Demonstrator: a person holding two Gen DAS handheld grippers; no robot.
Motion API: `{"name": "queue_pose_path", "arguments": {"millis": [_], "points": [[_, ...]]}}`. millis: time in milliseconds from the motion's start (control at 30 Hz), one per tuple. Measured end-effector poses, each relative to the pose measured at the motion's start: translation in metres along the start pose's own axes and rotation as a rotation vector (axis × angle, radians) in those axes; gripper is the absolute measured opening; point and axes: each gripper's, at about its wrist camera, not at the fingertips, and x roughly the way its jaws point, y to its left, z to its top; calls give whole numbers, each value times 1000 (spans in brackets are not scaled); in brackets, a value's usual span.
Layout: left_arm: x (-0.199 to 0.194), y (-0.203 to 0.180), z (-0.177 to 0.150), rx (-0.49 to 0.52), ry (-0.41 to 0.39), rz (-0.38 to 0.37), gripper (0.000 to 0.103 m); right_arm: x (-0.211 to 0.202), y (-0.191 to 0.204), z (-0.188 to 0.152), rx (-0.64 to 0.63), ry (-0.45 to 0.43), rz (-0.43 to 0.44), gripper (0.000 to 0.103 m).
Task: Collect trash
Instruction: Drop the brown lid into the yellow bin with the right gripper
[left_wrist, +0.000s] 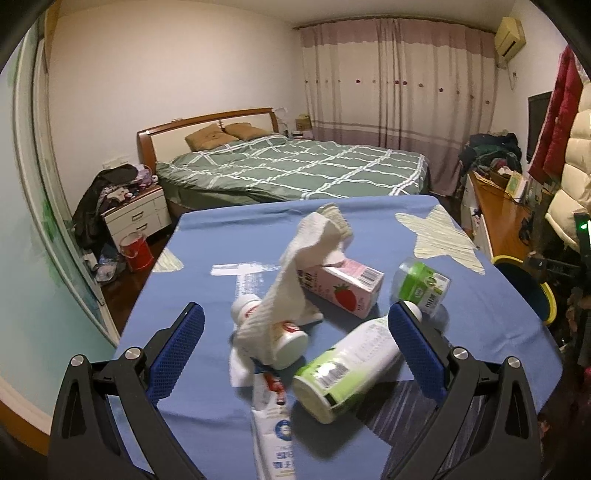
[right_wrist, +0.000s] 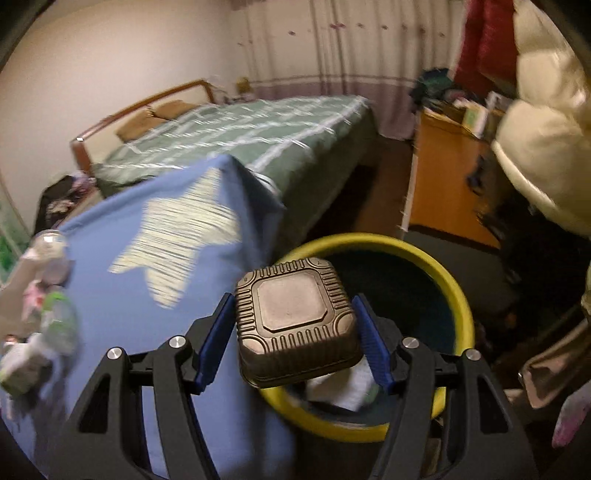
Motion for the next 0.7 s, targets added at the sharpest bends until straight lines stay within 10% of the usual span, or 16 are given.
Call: {"name": "queue_pose_path", "arguments": {"millis": [700], "points": [[43, -19, -37, 46, 151, -176, 98, 23, 3, -5, 6, 15, -23, 75]]}}
